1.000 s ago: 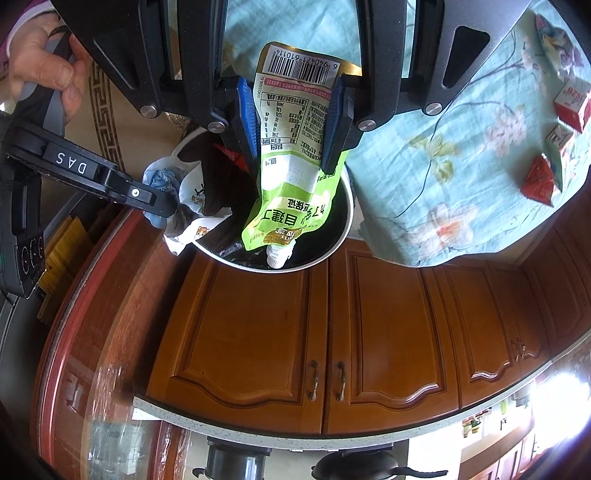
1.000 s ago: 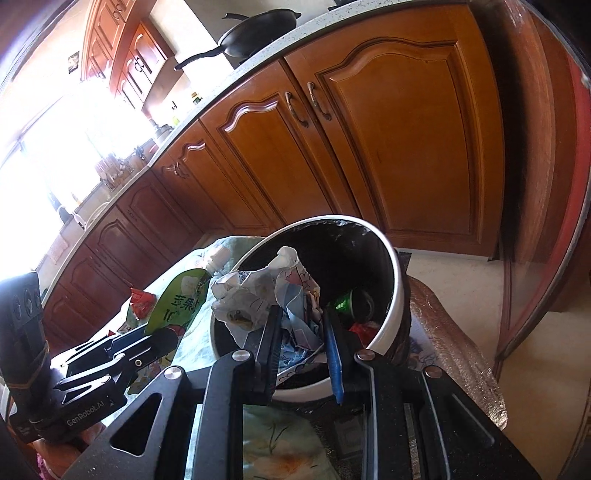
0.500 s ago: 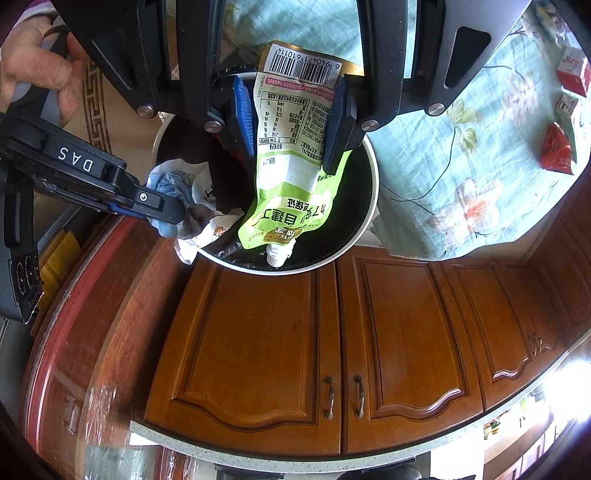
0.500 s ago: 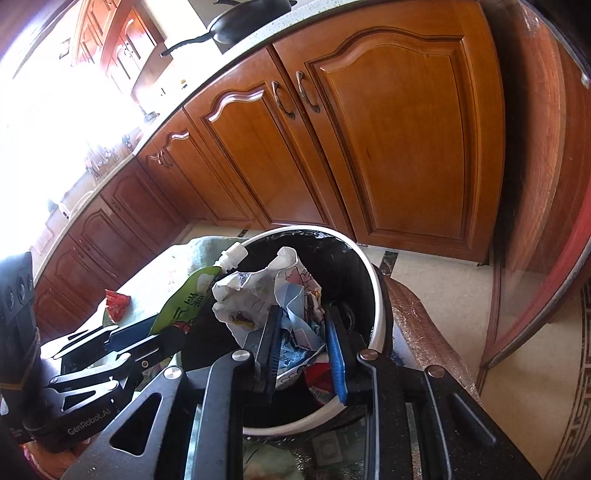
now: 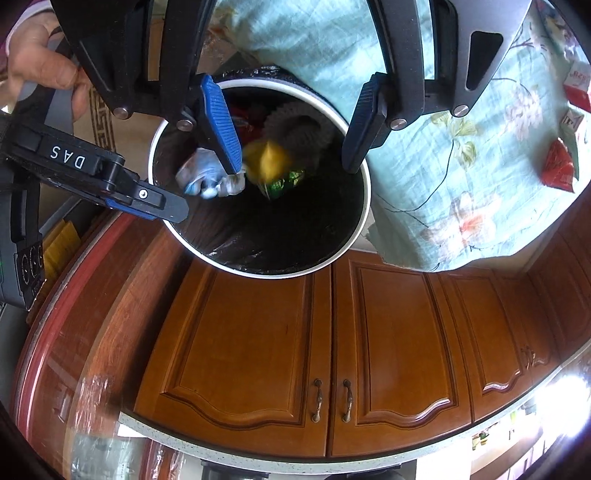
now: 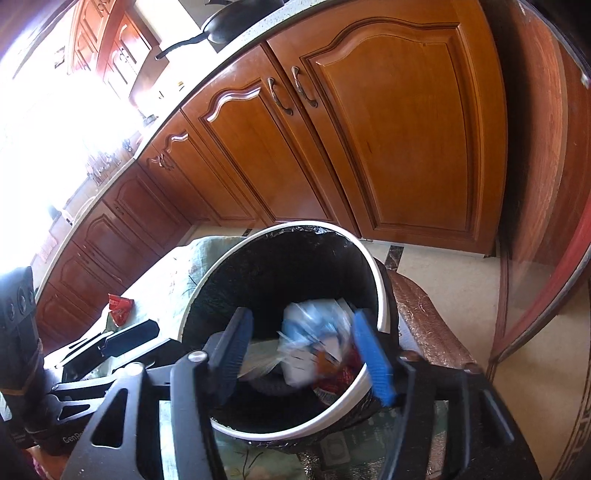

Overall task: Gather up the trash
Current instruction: 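Open both tools to drop the pouch and crumpled paper into the bin, then move both tools back over the table toward the red carton and paper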

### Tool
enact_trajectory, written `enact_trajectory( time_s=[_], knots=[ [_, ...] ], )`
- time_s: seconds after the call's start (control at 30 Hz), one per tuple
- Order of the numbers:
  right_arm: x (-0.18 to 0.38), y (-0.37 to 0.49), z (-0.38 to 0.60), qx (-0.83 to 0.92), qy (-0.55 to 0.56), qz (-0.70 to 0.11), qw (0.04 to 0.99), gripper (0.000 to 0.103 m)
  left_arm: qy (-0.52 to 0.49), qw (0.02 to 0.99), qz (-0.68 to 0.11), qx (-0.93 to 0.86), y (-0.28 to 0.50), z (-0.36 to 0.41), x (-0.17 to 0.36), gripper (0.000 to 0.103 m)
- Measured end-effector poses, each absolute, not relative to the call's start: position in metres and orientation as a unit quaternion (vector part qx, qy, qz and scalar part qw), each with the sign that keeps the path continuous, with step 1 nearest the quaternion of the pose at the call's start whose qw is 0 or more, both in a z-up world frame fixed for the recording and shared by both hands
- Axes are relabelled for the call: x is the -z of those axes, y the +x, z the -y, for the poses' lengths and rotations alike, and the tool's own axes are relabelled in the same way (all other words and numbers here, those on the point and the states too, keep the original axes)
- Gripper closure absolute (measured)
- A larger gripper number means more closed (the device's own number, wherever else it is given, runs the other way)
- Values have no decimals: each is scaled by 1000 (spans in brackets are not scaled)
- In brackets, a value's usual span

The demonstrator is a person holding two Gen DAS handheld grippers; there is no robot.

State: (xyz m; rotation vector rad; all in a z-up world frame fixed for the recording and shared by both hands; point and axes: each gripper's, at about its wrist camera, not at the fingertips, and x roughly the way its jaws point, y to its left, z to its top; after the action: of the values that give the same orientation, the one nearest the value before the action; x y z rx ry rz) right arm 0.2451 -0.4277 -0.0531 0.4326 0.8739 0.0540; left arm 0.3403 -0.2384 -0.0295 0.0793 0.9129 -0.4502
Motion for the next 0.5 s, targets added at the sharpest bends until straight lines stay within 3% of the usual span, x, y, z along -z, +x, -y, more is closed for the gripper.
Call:
enact_trajectory(
  time_s=[0.37,0.5],
  knots=[
    [43,224,410,-35,217,-400,890,40,-21,877,-436,199,315,196,32,46],
    [43,213,395,-45,221,-394,891,28,-38,880,-437,185,295,172,35,46]
  ],
)
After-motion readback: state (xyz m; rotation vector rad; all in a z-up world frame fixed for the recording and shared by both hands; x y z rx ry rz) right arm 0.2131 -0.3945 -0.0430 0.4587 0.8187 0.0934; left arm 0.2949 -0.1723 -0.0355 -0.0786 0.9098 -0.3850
